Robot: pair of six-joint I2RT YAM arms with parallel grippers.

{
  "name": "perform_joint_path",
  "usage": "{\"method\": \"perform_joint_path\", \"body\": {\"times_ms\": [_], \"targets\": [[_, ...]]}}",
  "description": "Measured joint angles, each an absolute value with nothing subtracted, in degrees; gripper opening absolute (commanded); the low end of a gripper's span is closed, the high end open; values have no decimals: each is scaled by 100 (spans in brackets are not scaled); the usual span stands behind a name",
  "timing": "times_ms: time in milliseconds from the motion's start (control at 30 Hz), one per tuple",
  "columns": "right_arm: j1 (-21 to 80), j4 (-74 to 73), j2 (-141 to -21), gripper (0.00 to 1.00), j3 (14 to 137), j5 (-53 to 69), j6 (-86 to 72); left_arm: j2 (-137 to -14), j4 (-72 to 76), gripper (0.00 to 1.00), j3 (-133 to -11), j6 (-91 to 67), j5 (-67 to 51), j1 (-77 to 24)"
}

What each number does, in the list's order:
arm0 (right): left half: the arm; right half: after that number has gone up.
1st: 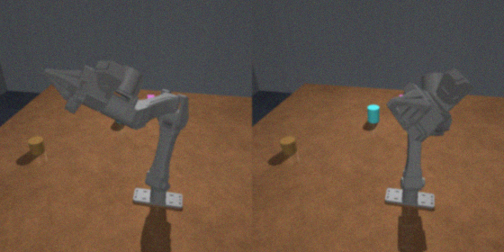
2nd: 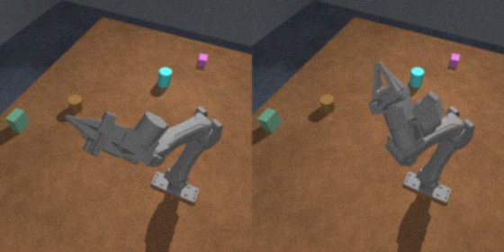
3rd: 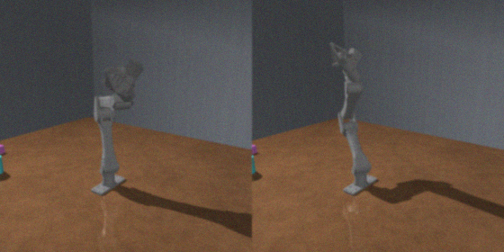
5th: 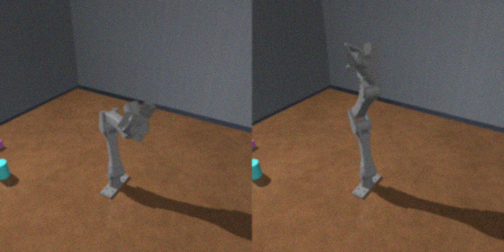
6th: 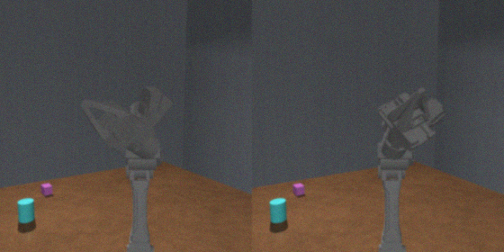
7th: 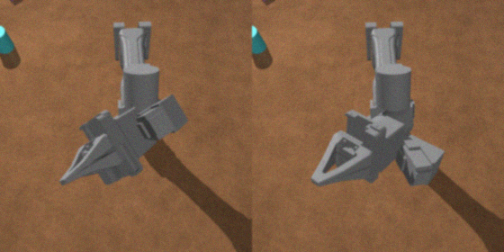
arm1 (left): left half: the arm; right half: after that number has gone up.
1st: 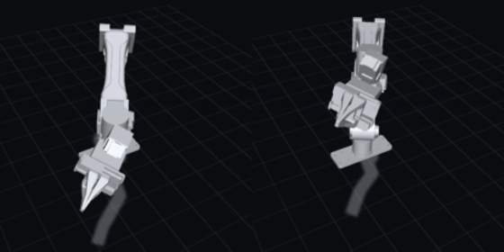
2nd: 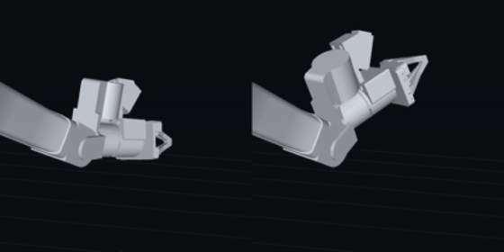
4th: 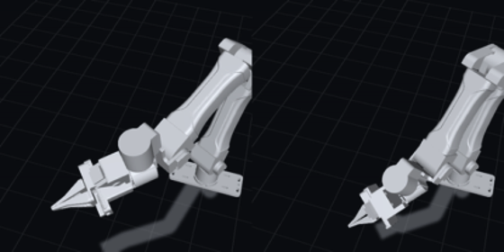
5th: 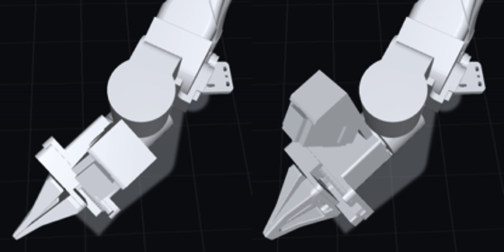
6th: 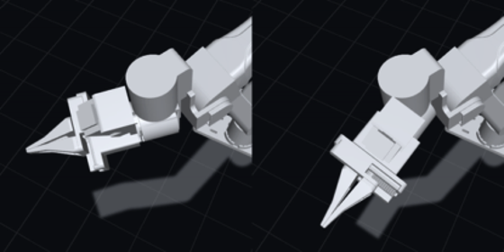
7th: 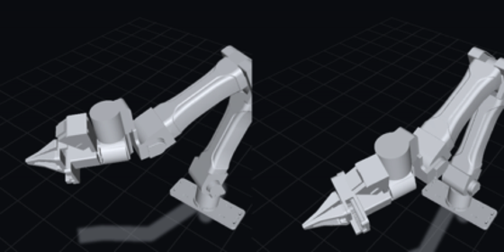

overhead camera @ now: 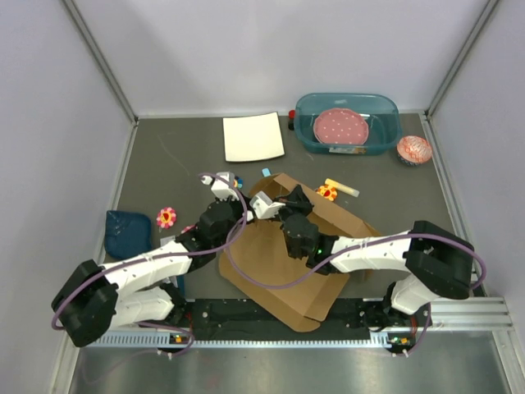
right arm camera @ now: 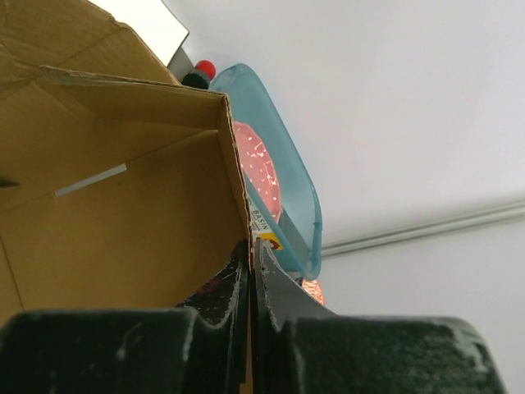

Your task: Fold the paper box

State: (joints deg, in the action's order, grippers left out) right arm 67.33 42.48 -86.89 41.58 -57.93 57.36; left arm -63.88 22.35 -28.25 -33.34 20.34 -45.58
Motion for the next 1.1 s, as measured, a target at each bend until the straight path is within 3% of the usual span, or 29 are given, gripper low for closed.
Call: {"method": "perform_joint_path", "body": {"times_ms": [333,433,667,1100], "targets": [[6735,4578,-8488,0,3579,-5885,5793,-6849,3242,1,-2412,-4034,1382,-4547],[6735,4718,-8385,0,3422,-5944,5793,-6930,3361,13,-2408,-4091,1157,-4547],[6737,4762,-8296,0,3330,-5968,5808,-6705,2827,33,-2414,-3975,987,-4560],[6737,4814,-8254,0,3227,-5972,5852,-5878,1570,34,-2414,-3573,1166,-4560]]}}
